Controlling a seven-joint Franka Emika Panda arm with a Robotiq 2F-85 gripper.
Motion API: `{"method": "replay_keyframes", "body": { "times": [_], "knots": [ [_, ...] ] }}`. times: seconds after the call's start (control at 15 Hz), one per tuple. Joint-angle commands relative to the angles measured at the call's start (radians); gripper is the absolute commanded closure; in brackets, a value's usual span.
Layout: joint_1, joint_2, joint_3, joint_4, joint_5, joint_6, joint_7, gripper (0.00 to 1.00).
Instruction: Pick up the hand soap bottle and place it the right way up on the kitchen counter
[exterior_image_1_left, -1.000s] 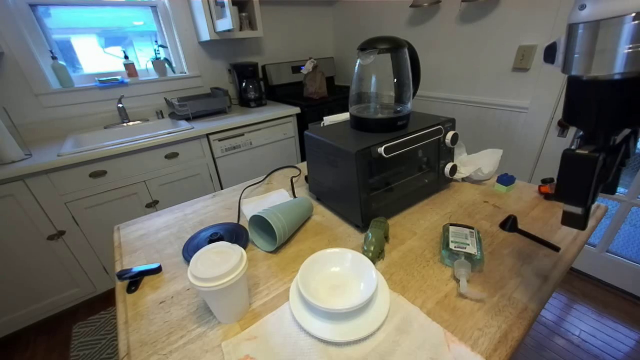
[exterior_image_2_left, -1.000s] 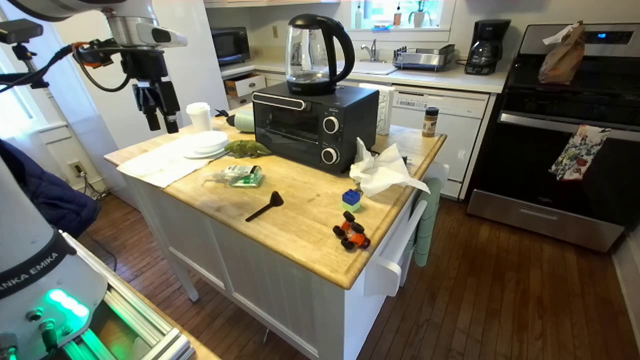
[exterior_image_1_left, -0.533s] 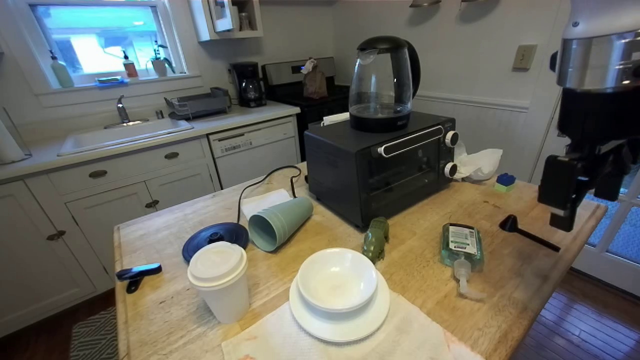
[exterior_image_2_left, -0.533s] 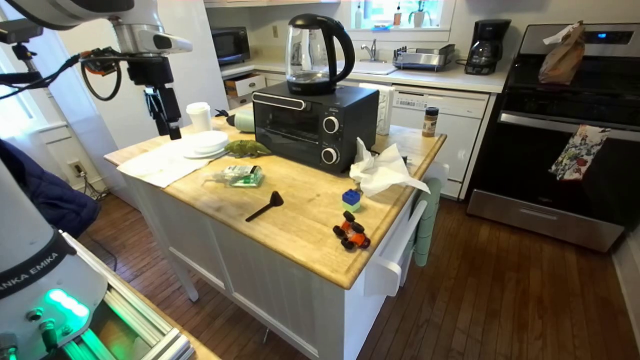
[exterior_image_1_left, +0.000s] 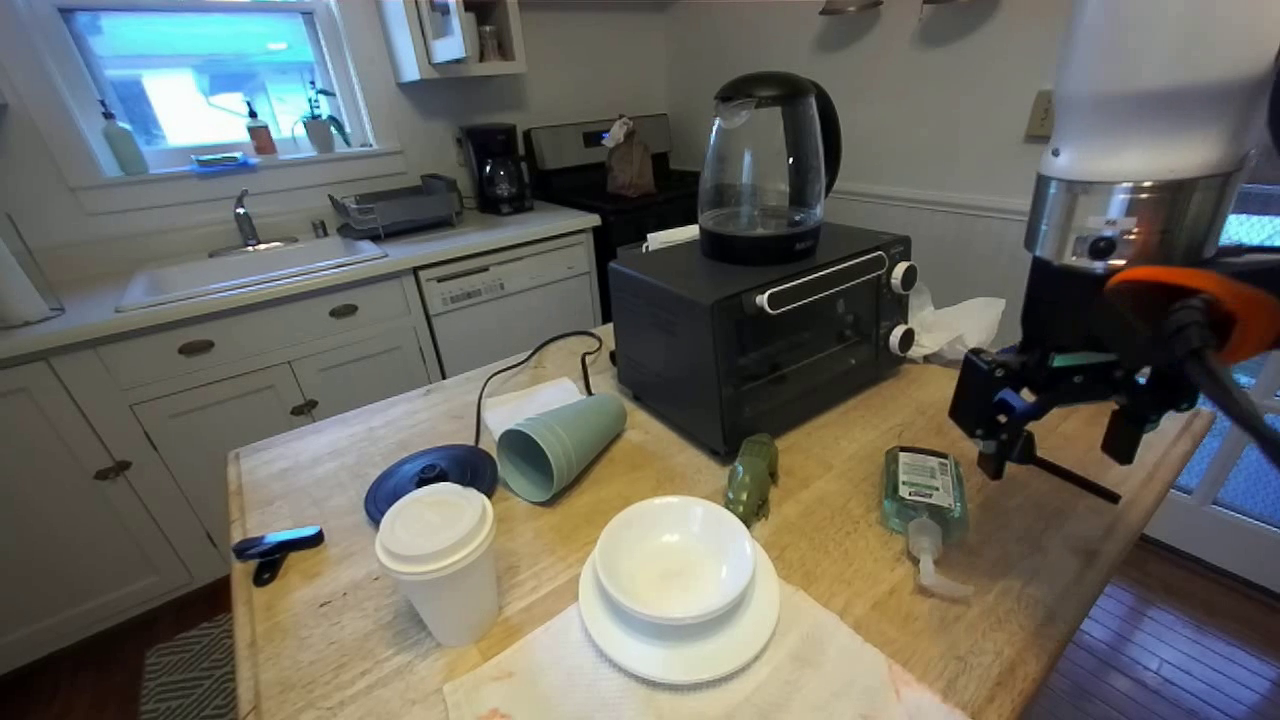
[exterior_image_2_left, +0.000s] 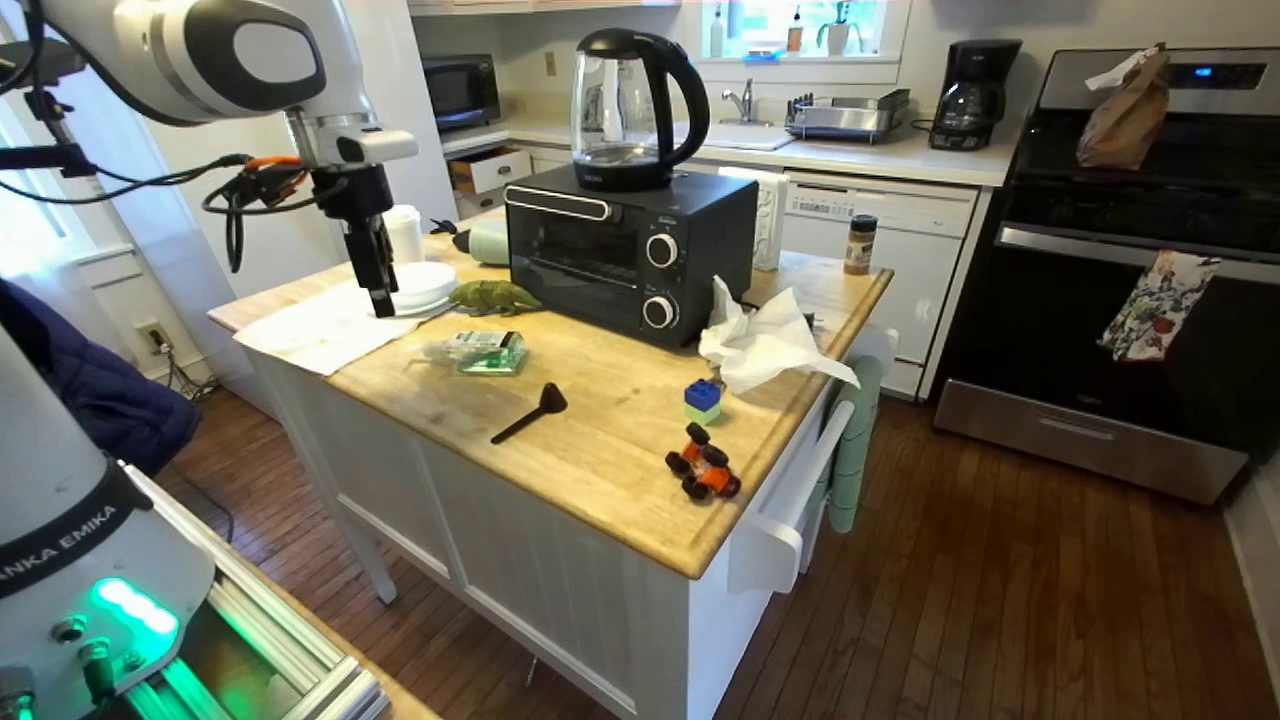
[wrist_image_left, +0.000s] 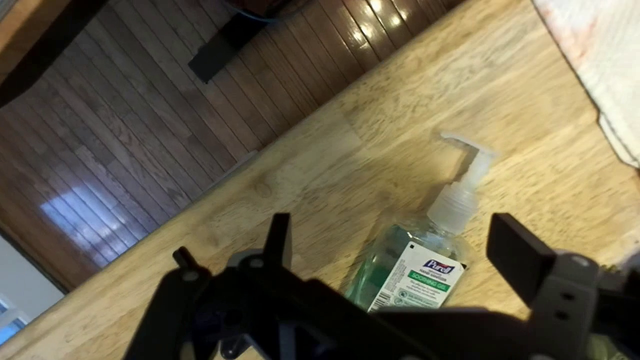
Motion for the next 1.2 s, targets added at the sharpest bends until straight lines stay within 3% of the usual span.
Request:
{"method": "replay_keyframes", "body": {
  "times": [0.0,0.07,0.13,0.53,0.87,1.13],
  "knots": [
    [0.019,0.123,-0.001,0.000,0.052,0.161,0.141,0.00],
    [0.024,0.144,-0.003,0.000,0.043,0.189,0.160,0.00],
    [0.026,0.096,-0.019,0.000,0.012,0.127,0.113,0.00],
    [0.036,0.144,-0.023,0.002,0.013,0.171,0.151,0.00],
    [0.015,0.239,-0.048,0.029,-0.040,0.175,0.206,0.00],
    [0.042,0.300,-0.079,0.052,0.037,0.225,0.181,0.00]
  ]
}}
